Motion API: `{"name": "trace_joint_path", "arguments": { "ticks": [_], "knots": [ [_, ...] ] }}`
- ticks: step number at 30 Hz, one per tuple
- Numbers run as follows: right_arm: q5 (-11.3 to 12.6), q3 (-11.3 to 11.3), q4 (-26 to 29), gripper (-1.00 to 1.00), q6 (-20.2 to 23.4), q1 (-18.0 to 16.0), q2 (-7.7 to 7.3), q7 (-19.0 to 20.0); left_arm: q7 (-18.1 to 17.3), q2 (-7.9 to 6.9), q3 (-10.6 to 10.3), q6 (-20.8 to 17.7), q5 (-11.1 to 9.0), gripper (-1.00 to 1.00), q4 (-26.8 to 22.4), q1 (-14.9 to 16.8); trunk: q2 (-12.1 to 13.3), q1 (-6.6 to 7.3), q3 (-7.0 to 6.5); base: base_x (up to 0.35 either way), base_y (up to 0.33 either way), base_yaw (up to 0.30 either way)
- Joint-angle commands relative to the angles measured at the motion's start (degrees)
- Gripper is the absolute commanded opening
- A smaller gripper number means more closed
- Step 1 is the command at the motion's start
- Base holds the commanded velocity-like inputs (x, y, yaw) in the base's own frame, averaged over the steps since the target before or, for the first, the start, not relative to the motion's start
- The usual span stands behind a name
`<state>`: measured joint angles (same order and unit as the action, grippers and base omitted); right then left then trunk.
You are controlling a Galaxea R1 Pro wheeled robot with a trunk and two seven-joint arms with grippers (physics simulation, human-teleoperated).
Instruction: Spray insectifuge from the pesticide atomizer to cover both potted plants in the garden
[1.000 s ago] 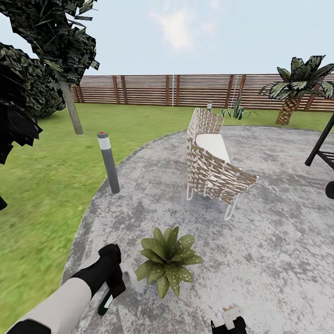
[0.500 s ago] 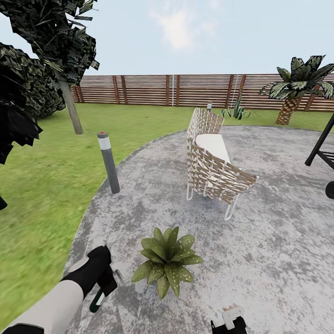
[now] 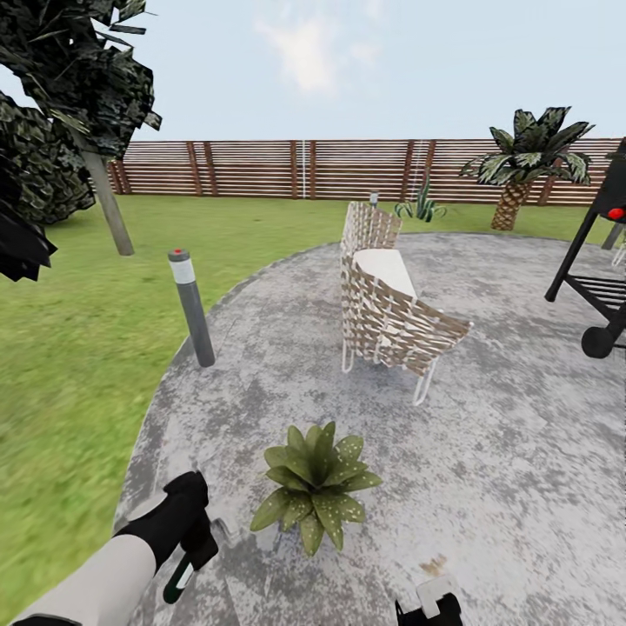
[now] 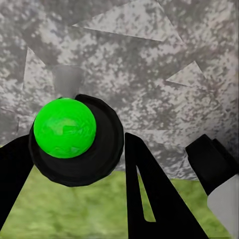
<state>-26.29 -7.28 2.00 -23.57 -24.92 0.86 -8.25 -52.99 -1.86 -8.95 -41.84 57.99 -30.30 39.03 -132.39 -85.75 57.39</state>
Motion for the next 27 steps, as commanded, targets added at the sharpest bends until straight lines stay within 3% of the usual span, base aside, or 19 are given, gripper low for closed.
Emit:
{"name": "trace_joint_path", "arguments": {
  "ticks": [1,5,10,17,23,27],
  "knots": [
    [-0.6,-0.5,-0.1,1.0,-0.2,0.0,0.02,-0.3,-0.5,0.13,-0.3,-0.2,0.3,-1.0,-0.1,-0.1,0.0,0.01,0.05,-0.002,0.006,-0.022],
    [-0.6,-0.5,-0.1,1.0,-0.2,0.0,0.02,-0.3,-0.4,0.76,-0.2,-0.1,0.5,-1.0,-0.6,-0.3,0.0,0.01,0.05,-0.001,0.002,-0.006],
    [-0.6,-0.5,-0.1,1.0,-0.2,0.0,0.02,-0.3,-0.4,2.75,-0.3,0.0,1.1,-1.0,-1.1,-0.1,0.0,0.01,0.05,0.0,0.0,0.0],
    [-0.6,-0.5,-0.1,1.0,-0.2,0.0,0.02,-0.3,-0.4,1.77,-0.4,0.2,1.2,-1.0,-0.4,-1.9,0.0,0.01,0.05,0.0,0.0,0.0],
    [-0.6,-0.5,-0.1,1.0,-0.2,0.0,0.02,-0.3,-0.4,2.38,-0.5,0.2,1.2,-1.0,-1.3,-2.5,0.0,0.01,0.05,0.0,0.0,0.0],
    [-0.6,-0.5,-0.1,1.0,-0.2,0.0,0.02,-0.3,-0.5,2.58,-0.3,-0.4,1.0,-1.0,-5.8,-2.0,0.0,0.01,0.05,0.0,0.0,0.0]
  ]
}}
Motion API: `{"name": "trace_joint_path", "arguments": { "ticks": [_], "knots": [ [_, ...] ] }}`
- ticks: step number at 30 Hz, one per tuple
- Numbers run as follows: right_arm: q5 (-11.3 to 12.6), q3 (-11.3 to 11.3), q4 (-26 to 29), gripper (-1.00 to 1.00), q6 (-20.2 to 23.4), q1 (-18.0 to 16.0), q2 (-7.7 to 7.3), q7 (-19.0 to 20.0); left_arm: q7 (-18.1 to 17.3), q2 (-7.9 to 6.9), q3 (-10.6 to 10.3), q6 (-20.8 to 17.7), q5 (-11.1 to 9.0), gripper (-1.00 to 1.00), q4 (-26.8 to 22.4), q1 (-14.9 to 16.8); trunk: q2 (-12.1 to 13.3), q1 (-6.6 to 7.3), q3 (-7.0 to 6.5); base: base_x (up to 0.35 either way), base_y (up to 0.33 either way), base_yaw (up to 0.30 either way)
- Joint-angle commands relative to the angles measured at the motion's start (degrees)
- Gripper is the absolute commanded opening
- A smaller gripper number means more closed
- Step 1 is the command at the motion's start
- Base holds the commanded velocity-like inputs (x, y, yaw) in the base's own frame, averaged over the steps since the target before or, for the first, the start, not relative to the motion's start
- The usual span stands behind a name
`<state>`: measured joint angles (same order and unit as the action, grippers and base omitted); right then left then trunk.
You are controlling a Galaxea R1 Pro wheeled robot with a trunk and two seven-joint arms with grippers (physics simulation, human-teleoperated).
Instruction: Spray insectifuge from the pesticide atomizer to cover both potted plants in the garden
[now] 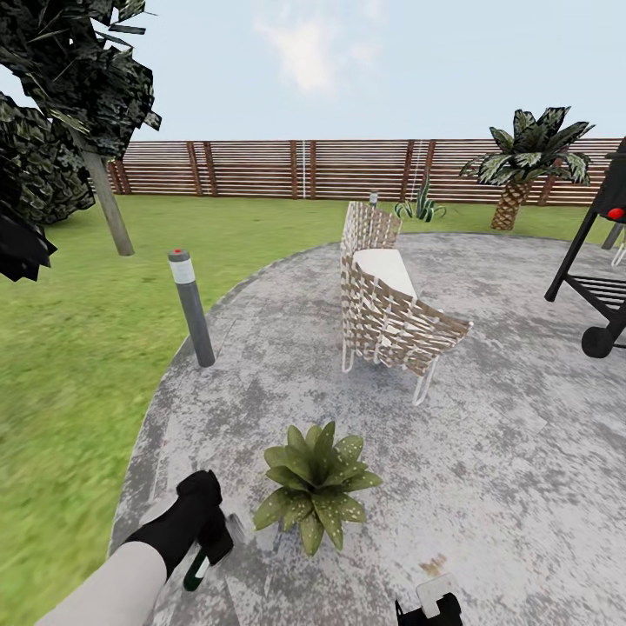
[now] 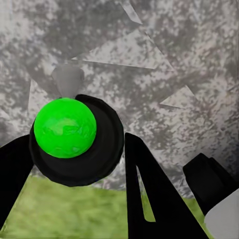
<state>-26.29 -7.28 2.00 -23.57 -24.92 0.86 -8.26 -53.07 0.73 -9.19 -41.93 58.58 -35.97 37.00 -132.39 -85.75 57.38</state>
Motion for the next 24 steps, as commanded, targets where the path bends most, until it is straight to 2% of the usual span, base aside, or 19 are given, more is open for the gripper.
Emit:
{"name": "trace_joint_path", "arguments": {
  "ticks": [1,4,9,14,17,21,24],
  "knots": [
    [-0.6,-0.4,-0.1,1.0,-0.2,0.0,0.02,-0.3,-0.5,0.02,-0.1,-0.4,0.4,-1.0,-1.0,0.1,0.0,0.01,0.05,0.0,0.0,0.0],
    [-0.6,-0.4,-0.1,1.0,-0.2,0.0,0.02,-0.3,-0.9,-0.08,0.0,-0.6,-0.1,-1.0,-2.6,0.2,0.0,0.01,0.05,0.0,0.0,0.0],
    [-0.7,-0.4,-0.1,1.0,-0.2,0.0,-0.03,-0.3,-1.0,-0.22,-0.2,-0.1,0.2,-1.0,-2.1,-0.4,0.0,0.01,0.05,0.0,0.0,0.0],
    [-0.8,-0.4,-0.1,1.0,-0.2,0.0,-0.07,-0.3,-0.8,-0.65,-0.4,0.0,0.6,-1.0,0.5,-0.6,0.0,0.01,0.05,0.0,0.0,0.0],
    [-0.8,-0.4,-0.1,1.0,-0.2,0.0,-0.07,-0.3,-0.8,-0.19,-0.3,0.0,0.5,-1.0,0.6,-0.6,0.0,0.01,0.05,0.0,0.0,0.0],
    [-0.8,-0.4,-0.1,1.0,-0.2,0.0,-0.07,-0.3,-0.7,1.41,-0.3,-0.2,0.5,-1.0,0.7,-0.6,0.0,0.01,0.05,0.0,0.0,0.0],
    [-0.8,-0.4,-0.1,1.0,-0.2,0.0,-0.07,-0.3,-0.7,1.57,-0.5,-0.4,0.5,-1.0,1.2,-0.6,0.0,0.01,0.05,0.0,0.0,0.0]
  ]
}}
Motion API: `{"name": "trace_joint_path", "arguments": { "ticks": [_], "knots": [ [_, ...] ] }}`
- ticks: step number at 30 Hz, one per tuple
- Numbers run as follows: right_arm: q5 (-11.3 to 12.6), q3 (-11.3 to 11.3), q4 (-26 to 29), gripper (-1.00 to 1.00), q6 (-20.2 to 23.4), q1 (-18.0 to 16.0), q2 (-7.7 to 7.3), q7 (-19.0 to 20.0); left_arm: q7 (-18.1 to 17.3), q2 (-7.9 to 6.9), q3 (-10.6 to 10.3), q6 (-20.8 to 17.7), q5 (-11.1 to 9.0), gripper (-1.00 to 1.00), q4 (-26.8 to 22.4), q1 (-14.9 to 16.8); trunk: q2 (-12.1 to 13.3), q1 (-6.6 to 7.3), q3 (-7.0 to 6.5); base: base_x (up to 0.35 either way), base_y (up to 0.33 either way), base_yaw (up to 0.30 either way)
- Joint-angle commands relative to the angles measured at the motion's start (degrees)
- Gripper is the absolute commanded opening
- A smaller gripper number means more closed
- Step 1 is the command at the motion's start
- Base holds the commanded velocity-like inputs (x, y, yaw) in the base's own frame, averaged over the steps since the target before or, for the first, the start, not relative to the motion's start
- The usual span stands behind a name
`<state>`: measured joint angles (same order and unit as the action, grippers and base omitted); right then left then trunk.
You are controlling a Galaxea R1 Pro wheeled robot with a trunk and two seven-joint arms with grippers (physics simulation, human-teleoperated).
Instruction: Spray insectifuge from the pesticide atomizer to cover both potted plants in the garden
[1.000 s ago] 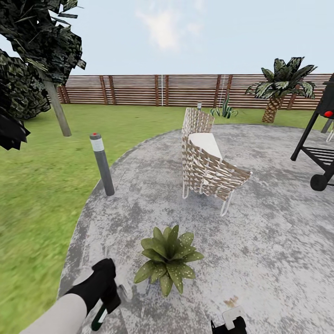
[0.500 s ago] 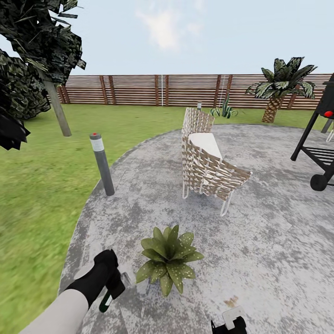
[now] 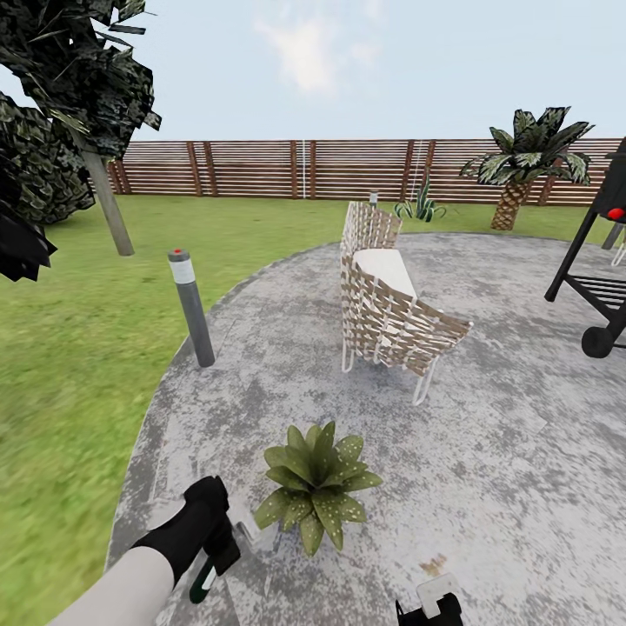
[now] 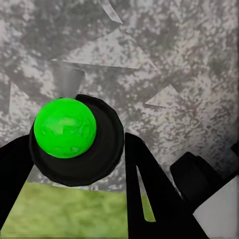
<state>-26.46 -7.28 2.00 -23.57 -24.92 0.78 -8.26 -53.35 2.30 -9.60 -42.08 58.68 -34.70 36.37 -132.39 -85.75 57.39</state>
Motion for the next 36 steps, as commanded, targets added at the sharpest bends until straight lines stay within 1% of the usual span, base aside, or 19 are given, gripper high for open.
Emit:
{"name": "trace_joint_path", "arguments": {
  "ticks": [1,4,9,16,20,24,30,36],
  "knots": [
    [-0.6,-0.5,-0.1,1.0,-0.2,0.0,0.02,-0.3,-0.4,-0.17,0.0,-0.3,0.5,-1.0,0.0,0.0,0.0,0.01,0.05,0.005,0.0,0.0],
    [-0.6,-0.5,-0.1,1.0,-0.2,0.0,0.02,-0.3,-0.3,-0.37,0.1,-0.4,0.5,-1.0,0.1,0.0,0.0,0.01,0.05,0.124,0.095,0.0],
    [-0.5,-0.5,-0.1,1.0,-0.2,0.0,0.02,-0.3,0.0,0.03,0.1,-0.4,0.6,-1.0,0.0,0.0,0.0,0.01,0.05,0.08,0.159,-0.013],
    [-0.5,-0.5,-0.1,1.0,-0.2,0.0,0.05,-0.3,0.0,-0.01,0.2,-0.4,0.6,-1.0,-0.6,0.0,0.0,0.01,0.05,0.002,0.006,-0.226],
    [-0.5,-0.5,-0.1,1.0,-0.2,0.0,0.02,-0.3,0.0,-0.01,0.3,-0.4,0.6,-1.0,-0.7,0.0,0.0,0.01,0.05,-0.133,0.083,-0.066],
    [-0.5,-0.5,-0.1,1.0,-0.2,0.0,0.02,-0.3,0.0,-0.01,0.4,-0.4,0.6,-1.0,-0.4,0.0,0.0,0.01,0.05,-0.121,0.249,-0.006],
    [-0.5,-0.5,-0.1,1.0,-0.2,0.0,0.02,-0.3,0.0,-0.01,0.7,-0.4,0.6,-1.0,-0.1,0.0,0.0,0.01,0.05,0.062,0.299,-0.011],
    [-0.5,-0.5,-0.1,1.0,-0.2,0.0,0.03,-0.3,0.1,0.06,0.5,-0.4,0.6,-1.0,-0.1,0.0,0.0,0.01,0.05,0.015,0.292,-0.248]
  ]
}}
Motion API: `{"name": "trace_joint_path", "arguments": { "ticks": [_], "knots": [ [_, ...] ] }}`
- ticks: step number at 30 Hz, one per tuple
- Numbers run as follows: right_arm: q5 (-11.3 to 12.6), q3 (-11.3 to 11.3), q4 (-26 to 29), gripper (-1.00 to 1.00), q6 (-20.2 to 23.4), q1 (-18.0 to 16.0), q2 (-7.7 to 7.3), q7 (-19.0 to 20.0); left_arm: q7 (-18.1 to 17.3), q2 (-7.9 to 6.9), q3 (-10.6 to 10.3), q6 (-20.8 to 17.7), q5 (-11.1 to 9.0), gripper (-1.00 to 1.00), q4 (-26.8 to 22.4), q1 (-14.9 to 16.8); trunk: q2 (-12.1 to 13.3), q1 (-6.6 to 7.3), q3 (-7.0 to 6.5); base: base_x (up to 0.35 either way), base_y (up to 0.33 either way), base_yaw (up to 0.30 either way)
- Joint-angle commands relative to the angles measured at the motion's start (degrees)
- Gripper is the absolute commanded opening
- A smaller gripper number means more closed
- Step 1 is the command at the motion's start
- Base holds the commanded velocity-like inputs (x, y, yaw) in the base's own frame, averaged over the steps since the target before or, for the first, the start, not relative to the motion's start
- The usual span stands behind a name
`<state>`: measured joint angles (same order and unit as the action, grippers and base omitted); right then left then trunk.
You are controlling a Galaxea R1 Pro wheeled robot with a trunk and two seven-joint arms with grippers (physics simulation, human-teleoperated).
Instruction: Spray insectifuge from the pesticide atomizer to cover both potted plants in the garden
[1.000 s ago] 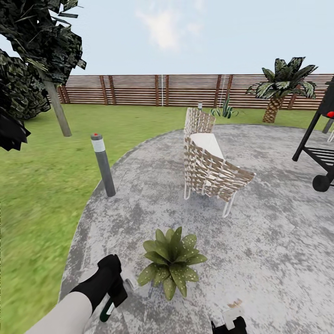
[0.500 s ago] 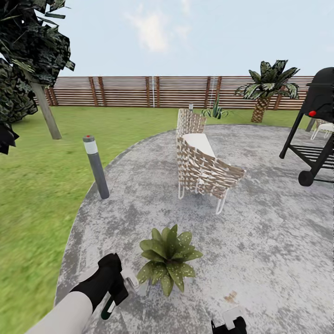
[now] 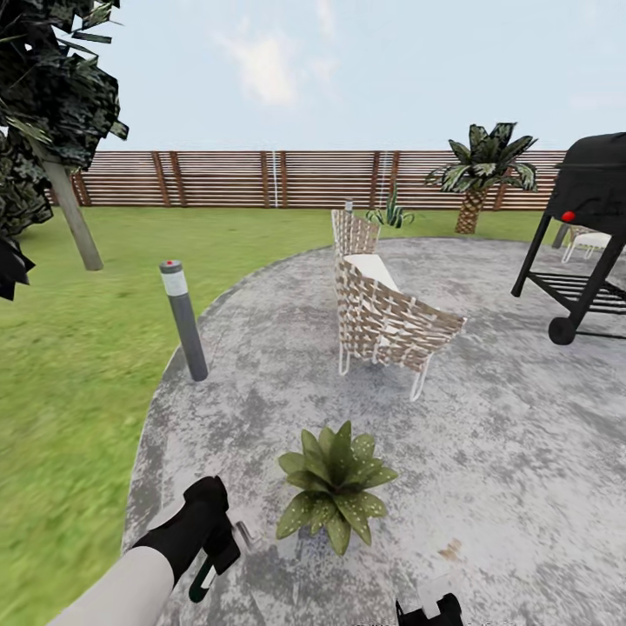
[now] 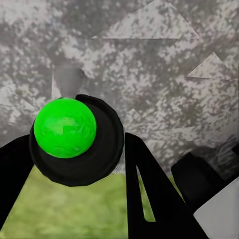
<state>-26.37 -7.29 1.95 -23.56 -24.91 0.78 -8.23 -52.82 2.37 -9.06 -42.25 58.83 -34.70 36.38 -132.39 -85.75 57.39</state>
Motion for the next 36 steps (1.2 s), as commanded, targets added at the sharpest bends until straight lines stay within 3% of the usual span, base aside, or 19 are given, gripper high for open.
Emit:
{"name": "trace_joint_path", "arguments": {
  "ticks": [1,7,18,28,36],
  "knots": [
    [-0.6,-0.4,-0.1,1.0,-0.2,-0.1,0.03,-0.3,-0.4,-0.01,-0.1,-0.2,0.4,-1.0,-0.2,0.0,0.0,0.01,0.05,0.001,0.121,-0.292],
    [-0.6,-0.4,0.0,1.0,-0.2,-0.1,0.06,-0.3,-0.6,-0.37,0.1,-0.3,0.3,-1.0,-0.6,0.0,0.0,0.01,0.05,0.0,0.022,-0.257],
    [-0.5,-0.4,0.0,1.0,-0.2,-0.1,0.32,-0.3,-0.5,-0.08,-0.5,0.5,0.1,-1.0,-1.8,0.2,0.0,0.01,0.03,-0.072,0.043,-0.081],
    [-0.4,-0.5,0.1,1.0,-0.3,-0.1,0.18,-0.3,-0.5,-0.12,-0.3,0.7,-0.4,-1.0,-1.8,0.2,0.0,0.01,0.03,-0.149,0.275,-0.058],
    [-0.4,-0.5,0.0,1.0,-0.3,-0.1,0.1,-0.3,-0.5,-0.17,-0.1,0.7,-0.4,-1.0,-1.8,0.1,0.0,0.01,0.03,-0.001,0.336,-0.257]
  ]
}}
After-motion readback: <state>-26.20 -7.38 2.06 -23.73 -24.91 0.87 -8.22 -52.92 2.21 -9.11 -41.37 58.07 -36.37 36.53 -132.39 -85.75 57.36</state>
